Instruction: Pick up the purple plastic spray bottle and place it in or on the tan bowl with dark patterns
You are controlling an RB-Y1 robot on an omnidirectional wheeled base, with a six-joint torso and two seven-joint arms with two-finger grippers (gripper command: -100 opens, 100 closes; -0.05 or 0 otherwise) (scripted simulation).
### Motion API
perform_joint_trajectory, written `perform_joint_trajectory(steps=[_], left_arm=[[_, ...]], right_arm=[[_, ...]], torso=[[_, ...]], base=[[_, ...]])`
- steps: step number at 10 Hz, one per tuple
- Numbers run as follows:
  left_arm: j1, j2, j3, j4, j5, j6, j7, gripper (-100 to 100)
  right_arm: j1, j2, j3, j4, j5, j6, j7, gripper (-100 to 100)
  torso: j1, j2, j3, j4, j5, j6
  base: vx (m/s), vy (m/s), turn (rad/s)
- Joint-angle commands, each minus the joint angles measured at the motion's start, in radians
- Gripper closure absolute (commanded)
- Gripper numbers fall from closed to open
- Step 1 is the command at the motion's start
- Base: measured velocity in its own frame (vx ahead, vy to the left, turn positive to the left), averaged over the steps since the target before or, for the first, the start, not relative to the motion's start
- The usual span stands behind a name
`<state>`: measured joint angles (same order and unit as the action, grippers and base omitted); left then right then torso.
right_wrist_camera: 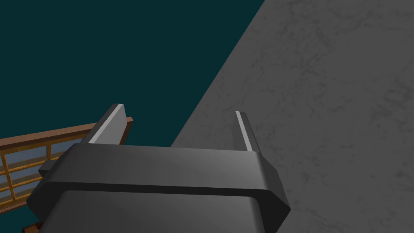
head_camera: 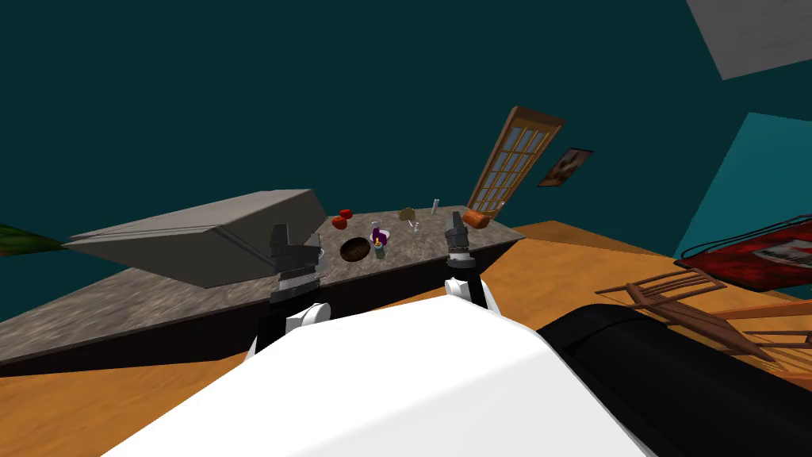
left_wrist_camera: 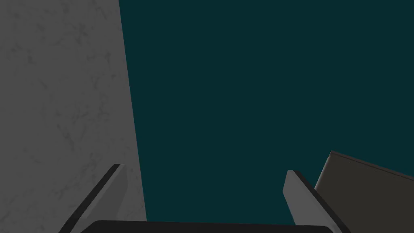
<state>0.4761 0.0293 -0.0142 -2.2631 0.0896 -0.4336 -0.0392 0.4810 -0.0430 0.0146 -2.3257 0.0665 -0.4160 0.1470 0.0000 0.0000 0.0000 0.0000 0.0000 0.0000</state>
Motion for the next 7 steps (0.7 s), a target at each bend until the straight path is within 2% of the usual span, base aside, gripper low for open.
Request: perform_joint_trajectory(steps=[1,4,7], left_arm=[[-0.020,0.036,-0.001,0.019,-0.001,-0.019,0.004,-100],[-0.067,0.108,-0.006,0.067,-0.002,-0.059,0.010,-100],[-0.136,0.200,-0.017,0.144,-0.003,-0.112,0.013,-100]], right_arm=[[0.000,0.000,0.000,0.000,0.000,0.000,0.000,0],[0.000,0.000,0.000,0.000,0.000,0.000,0.000,0],[0.000,0.000,0.000,0.000,0.000,0.000,0.000,0]], torso=[[0.000,0.000,0.000,0.000,0.000,0.000],[0.008,0.004,0.002,0.001,0.002,0.000],[0.010,0.005,0.003,0.001,0.002,0.000]], base=[[-0.023,0.042,-0.108],[-0.065,0.116,-0.139],[-0.084,0.135,-0.173]])
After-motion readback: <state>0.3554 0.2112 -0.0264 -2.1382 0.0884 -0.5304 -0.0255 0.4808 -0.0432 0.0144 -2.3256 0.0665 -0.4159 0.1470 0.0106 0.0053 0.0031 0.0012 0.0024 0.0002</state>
